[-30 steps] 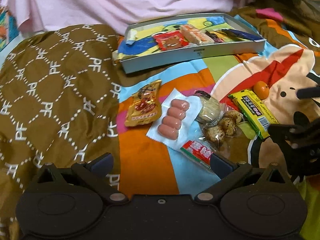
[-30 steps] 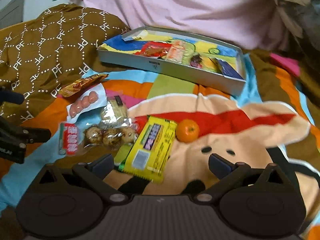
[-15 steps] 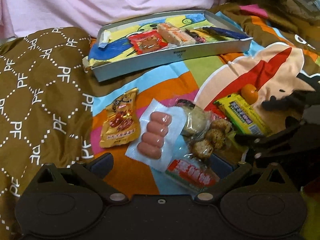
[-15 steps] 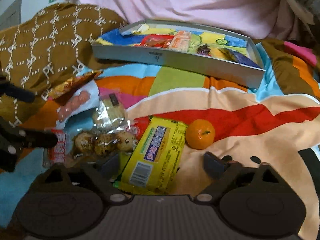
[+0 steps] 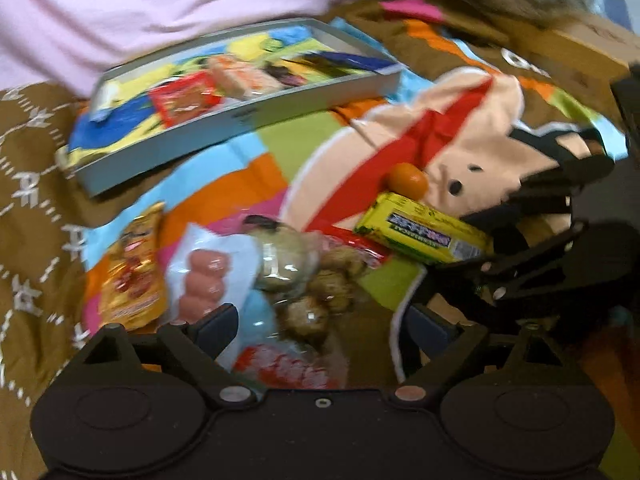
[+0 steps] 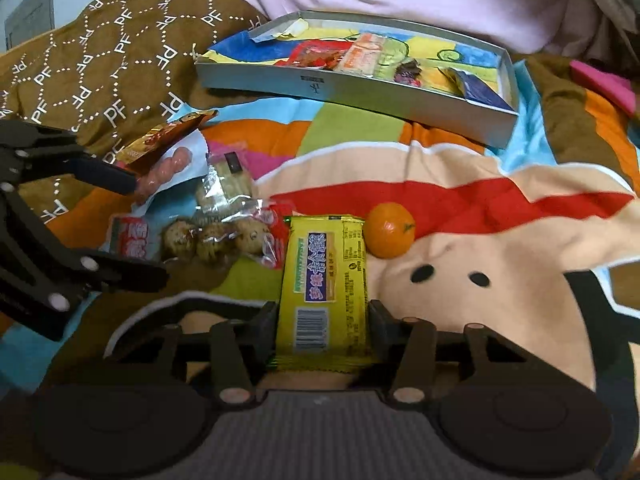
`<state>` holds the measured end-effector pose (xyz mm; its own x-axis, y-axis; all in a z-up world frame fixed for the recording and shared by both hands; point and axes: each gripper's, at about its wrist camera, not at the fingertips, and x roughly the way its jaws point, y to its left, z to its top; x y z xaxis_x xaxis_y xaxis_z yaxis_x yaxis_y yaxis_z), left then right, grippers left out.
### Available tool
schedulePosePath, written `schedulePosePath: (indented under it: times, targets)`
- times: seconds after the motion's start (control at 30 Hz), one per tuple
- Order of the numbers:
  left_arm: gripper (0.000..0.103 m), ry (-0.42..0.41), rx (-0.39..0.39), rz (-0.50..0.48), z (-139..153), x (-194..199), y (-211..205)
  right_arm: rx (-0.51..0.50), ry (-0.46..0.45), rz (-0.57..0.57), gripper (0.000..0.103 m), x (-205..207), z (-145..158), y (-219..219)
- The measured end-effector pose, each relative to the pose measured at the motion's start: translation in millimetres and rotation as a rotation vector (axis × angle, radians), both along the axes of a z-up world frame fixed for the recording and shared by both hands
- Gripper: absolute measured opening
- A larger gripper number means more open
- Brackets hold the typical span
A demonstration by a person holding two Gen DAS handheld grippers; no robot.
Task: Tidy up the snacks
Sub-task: 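Reach the right tool to the yellow wafer bar while the left tool approaches the quail-egg pack, then grasp the yellow wafer bar with the right tool while the left tool grasps the quail-egg pack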
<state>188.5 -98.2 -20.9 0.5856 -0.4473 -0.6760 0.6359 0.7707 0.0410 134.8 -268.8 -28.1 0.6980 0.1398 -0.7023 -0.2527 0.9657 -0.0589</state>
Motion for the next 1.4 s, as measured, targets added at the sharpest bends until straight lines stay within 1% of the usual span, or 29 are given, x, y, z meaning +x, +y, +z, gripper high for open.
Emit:
schedulePosePath:
  times: [0.07, 0.13, 0.17, 0.23, 0.4, 0.43, 0.5, 0.53, 0.67, 0.73, 0.87, 0.97, 1.07, 1.1, 1.27, 1.4]
  targets:
    - [0.09, -0.006, 0.035, -0.01, -4, 3, -8, 0.013, 0.006, 0.013, 0.052, 0, 1, -5]
    - [0.088, -0.01, 0.086, -0.022, -9, 7, -16, 0.006, 0.006, 0.021, 0.052, 1, 0, -4]
    - [0.088, -0.013, 0.099, -0.028, -10, 9, -18, -0.004, 0.003, 0.026, 0.052, 2, -1, -2]
    - [0.087, -0.011, 0.115, -0.031, -11, 14, -19, -0.02, -0.001, 0.037, 0.053, 4, -2, 0]
    - [0.082, 0.043, 0.122, -0.04, -9, 26, -18, -0.011, -0.001, 0.036, 0.053, 6, -3, 0]
    - [0.078, 0.055, 0.123, -0.047, -8, 28, -18, -0.011, -0.001, 0.035, 0.053, 6, -4, 0]
    - [0.07, 0.109, 0.114, -0.057, -8, 32, -18, -0.015, -0.002, 0.037, 0.054, 6, -4, 1]
    - [0.068, 0.125, 0.108, -0.051, -8, 33, -18, -0.016, -0.002, 0.037, 0.054, 7, -4, 1]
    - [0.067, 0.137, 0.112, -0.043, -11, 37, -18, -0.018, -0.002, 0.039, 0.054, 7, -4, 2]
    - [0.069, 0.157, 0.106, -0.031, -14, 43, -20, -0.02, -0.001, 0.04, 0.055, 8, -4, 2]
    - [0.071, 0.179, 0.092, -0.013, -19, 49, -23, -0.023, 0.0, 0.041, 0.055, 9, -5, 3]
    - [0.066, 0.182, 0.079, -0.002, -20, 46, -20, -0.031, 0.0, 0.045, 0.057, 10, -5, 5]
    - [0.058, 0.209, 0.051, 0.037, -19, 43, -18, -0.034, 0.003, 0.044, 0.058, 9, -6, 6]
    - [0.052, 0.222, 0.045, 0.056, -19, 41, -18, -0.033, 0.004, 0.043, 0.058, 9, -5, 5]
    - [0.05, 0.277, 0.01, 0.157, -13, 28, -14, -0.01, 0.019, 0.029, 0.063, 10, -5, 4]
    - [0.05, 0.279, -0.016, 0.206, -14, 22, -11, -0.011, 0.017, 0.027, 0.064, 9, -7, 5]
